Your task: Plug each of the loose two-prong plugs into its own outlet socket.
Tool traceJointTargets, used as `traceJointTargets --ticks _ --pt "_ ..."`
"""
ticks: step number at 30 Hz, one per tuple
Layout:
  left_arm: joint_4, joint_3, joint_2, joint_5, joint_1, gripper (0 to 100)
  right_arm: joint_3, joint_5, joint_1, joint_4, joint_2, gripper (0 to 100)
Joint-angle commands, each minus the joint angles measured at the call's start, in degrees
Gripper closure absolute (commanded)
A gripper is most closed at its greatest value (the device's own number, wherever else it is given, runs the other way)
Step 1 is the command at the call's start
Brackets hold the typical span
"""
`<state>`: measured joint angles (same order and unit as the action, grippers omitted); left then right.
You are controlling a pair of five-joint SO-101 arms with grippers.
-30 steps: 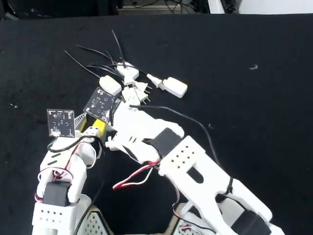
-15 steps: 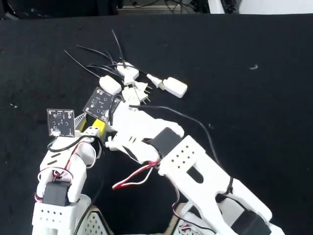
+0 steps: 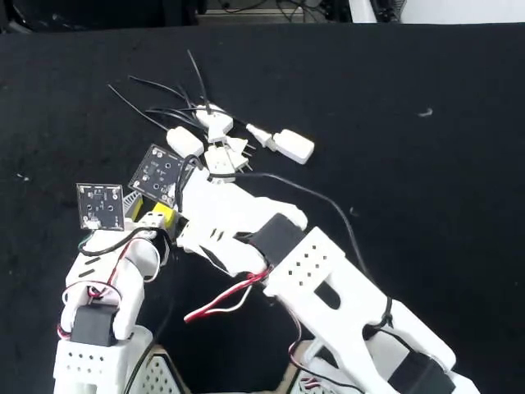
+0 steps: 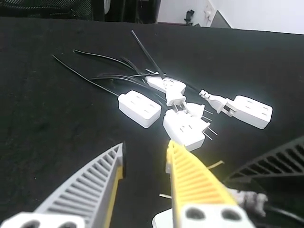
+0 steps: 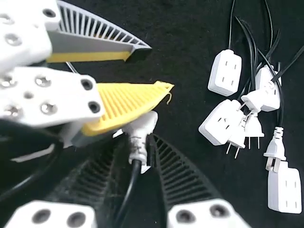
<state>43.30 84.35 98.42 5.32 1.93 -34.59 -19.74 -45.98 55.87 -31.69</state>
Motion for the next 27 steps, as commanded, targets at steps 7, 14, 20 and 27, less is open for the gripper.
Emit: traceJointTargets --ticks 7,14,20,27 --pt "-0.26 -0.48 -0.09 0.0 -3.56 84 4.26 0.53 -1.41 0.26 -2.42 98.8" --pt "-0.26 -0.4 -0.09 0.0 -3.21 84 4.88 0.09 -1.41 -0.09 -2.33 98.8" --pt "0.97 -0.48 -0.09 0.0 -3.21 84 4.97 0.09 -1.41 -0.26 -2.33 98.8" --pt "1.05 -0.48 -0.09 0.0 -3.21 84 6.81 0.09 -1.41 0.18 -2.33 98.8"
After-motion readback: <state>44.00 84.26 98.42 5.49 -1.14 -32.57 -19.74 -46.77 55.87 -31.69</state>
